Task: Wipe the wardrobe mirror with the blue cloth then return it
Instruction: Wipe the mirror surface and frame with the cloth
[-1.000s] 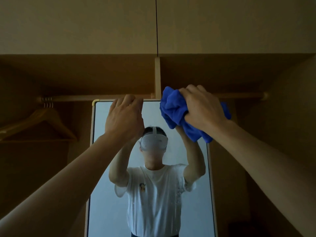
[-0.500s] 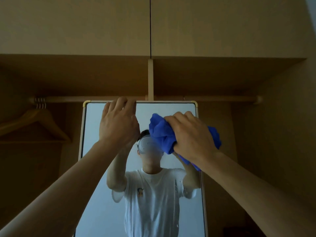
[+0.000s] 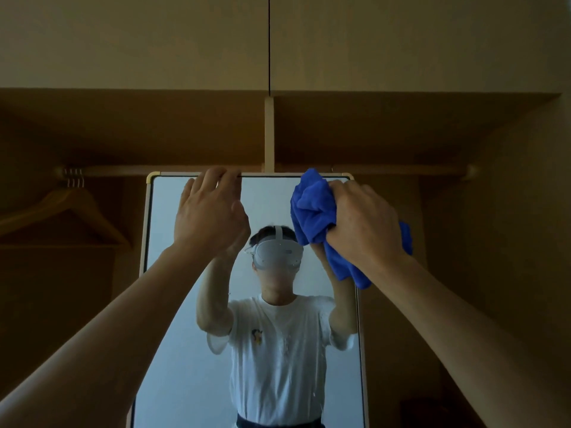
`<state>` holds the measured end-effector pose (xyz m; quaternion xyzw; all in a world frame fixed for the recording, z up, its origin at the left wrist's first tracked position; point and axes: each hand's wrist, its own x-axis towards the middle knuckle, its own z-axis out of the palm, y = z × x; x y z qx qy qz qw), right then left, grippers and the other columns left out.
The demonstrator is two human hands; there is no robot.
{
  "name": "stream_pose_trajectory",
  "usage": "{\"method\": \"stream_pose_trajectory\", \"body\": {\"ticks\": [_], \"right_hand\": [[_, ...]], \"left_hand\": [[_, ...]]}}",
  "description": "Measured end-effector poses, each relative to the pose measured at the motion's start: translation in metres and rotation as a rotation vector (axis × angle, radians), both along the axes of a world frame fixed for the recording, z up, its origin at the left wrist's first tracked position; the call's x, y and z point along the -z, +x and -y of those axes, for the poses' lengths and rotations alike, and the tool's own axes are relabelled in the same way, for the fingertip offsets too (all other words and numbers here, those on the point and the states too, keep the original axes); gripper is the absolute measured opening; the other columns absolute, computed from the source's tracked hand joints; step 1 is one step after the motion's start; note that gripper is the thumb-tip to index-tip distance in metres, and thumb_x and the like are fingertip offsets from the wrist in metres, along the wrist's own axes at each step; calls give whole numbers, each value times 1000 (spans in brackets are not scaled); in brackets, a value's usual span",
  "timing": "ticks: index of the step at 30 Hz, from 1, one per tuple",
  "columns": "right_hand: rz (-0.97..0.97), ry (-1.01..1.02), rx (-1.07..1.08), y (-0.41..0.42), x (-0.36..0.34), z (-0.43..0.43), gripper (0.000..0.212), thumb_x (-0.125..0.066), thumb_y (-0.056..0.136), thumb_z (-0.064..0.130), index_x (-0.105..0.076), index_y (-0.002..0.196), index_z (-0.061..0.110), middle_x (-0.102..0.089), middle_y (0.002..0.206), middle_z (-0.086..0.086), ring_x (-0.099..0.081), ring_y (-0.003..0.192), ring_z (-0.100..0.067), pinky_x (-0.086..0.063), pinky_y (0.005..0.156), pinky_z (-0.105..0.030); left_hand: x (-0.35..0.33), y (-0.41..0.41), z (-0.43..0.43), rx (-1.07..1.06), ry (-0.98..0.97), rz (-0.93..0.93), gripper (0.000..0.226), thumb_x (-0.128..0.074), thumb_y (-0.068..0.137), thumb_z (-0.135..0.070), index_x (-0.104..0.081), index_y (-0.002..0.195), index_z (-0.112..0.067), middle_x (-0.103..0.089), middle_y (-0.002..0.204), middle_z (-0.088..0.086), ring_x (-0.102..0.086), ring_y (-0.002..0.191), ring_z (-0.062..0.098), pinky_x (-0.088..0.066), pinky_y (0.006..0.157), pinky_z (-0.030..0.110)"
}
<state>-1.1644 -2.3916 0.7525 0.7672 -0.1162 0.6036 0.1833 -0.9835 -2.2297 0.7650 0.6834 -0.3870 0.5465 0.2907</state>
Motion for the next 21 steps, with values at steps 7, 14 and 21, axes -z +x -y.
{"method": "stream_pose_trajectory", "body": {"ticks": [7, 14, 21], "right_hand": [[-94, 3, 32, -3, 30, -2, 19, -59, 84, 17, -56, 103, 16, -57, 86, -1, -54, 77, -19, -39, 60, -29], [-127, -6, 16, -7, 22, -5, 19, -58, 85, 14, -55, 103, 14, -56, 89, -2, -56, 78, -21, -52, 65, -38], [-24, -77, 71, -4, 1, -6, 22, -61, 83, 13, -57, 104, 12, -58, 92, -6, -57, 80, -27, -39, 57, -35]], "left_hand": [[10, 1, 4, 112, 6, -102, 71, -58, 94, -25, -27, 157, -17, -26, 163, 7, -22, 153, 31, -25, 122, 56], [113, -14, -6, 111, -124, -242, 91, -62, 92, -47, -9, 162, -25, -4, 171, 9, 4, 158, 29, -14, 123, 60], [190, -28, -48, 174, -328, -599, 108, -40, 77, -87, -14, 162, -28, 8, 170, 11, 11, 157, 29, -8, 125, 59]]}}
